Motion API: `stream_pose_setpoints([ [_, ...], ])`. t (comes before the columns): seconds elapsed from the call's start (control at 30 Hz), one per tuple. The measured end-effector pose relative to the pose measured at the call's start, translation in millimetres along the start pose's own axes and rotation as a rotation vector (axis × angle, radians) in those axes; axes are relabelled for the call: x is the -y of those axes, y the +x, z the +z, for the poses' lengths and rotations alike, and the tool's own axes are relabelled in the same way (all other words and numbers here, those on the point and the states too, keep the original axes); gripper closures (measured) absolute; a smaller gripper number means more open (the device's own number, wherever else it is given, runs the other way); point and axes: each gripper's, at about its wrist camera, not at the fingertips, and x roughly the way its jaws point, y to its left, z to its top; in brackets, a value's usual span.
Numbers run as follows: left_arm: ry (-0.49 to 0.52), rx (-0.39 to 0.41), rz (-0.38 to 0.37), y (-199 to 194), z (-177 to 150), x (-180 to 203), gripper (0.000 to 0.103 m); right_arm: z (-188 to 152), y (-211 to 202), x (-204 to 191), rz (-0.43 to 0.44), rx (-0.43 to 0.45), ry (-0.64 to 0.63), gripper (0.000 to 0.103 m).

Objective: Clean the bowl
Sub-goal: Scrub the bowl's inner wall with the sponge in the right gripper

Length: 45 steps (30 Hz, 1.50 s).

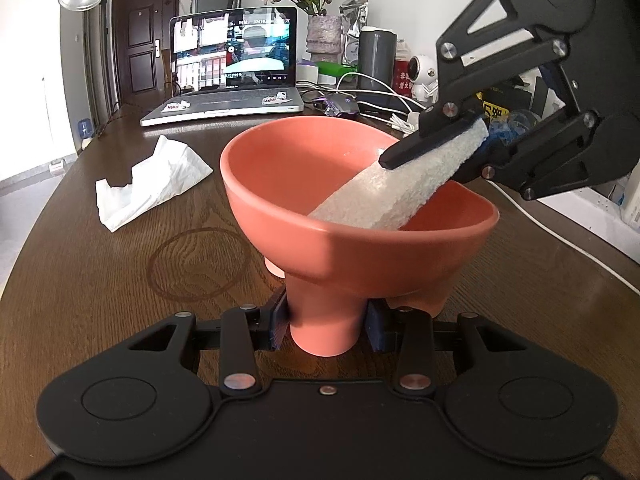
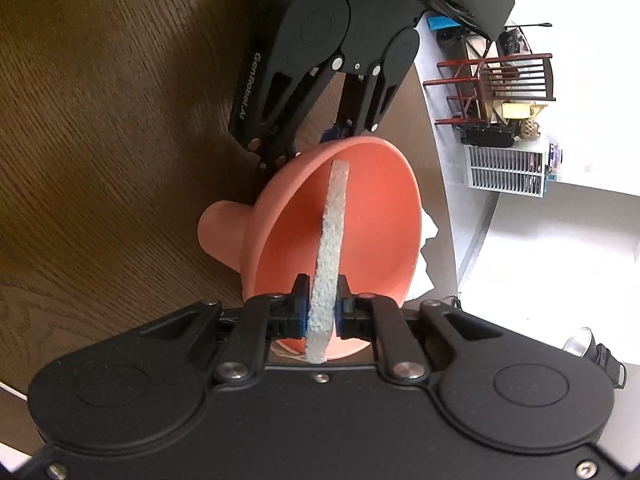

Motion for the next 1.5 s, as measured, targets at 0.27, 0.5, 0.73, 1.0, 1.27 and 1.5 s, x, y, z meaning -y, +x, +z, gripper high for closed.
stream_pose_setpoints([
  [0.27, 0.027, -0.007, 0.001, 1.9, 2.4, 3.9, 0.064, -8.7, 5.8, 37.8, 0.109, 0.051, 0.037, 0.091],
  [0.5, 0.019, -0.007, -0.005, 0.9, 1.8, 3.2, 0.065, -26.7, 10.2, 117.3, 0.244, 0.088, 0.407, 0.091],
  [0.73, 0.061, -0.048, -0.01, 3.7, 8.9, 5.5, 0.064, -37.6, 42.4, 163.2, 0.312, 0.008, 0.853, 0.091],
  [1.0, 0.091, -0.031, -0.052, 3.7, 5.5, -0.3, 0.064, -24.2, 83.6, 202.7, 0.387, -0.149, 0.932, 0.091],
  [1.27, 0.088, -0.009, -0.079, 4.7, 2.6, -5.6, 0.064, -12.9, 58.3, 180.5, 0.487, -0.192, 0.884, 0.091],
  [1.5, 0.079, -0.008, -0.085, 6.2, 3.4, -8.6, 0.064, 22.5, 54.8, 183.5, 0.549, -0.159, 0.787, 0.091],
])
